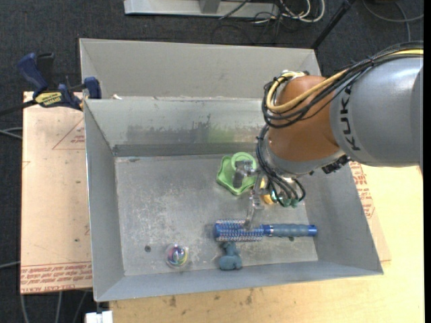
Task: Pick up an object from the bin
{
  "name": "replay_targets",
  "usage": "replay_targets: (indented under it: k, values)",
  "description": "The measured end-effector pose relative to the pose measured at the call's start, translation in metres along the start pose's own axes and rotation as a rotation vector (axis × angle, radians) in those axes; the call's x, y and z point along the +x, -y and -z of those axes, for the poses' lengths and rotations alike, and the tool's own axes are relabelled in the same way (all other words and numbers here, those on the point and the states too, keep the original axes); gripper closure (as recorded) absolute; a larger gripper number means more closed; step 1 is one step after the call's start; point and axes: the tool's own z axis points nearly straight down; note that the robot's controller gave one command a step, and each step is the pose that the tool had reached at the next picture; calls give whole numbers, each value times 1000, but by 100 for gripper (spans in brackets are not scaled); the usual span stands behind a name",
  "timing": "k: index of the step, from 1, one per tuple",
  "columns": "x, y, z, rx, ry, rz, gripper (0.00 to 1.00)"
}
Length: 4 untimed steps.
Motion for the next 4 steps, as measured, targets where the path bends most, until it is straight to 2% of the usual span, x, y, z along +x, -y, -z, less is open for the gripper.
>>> replay_targets:
  k: [1,2,3,4]
  values:
    - [36,59,-69,2,-2,30,0]
    - [46,23,-35,-1,7,-258,0]
    - [31,18,-27,-1,7,-359,0]
    - [28,29,-67,-1,3,-549,0]
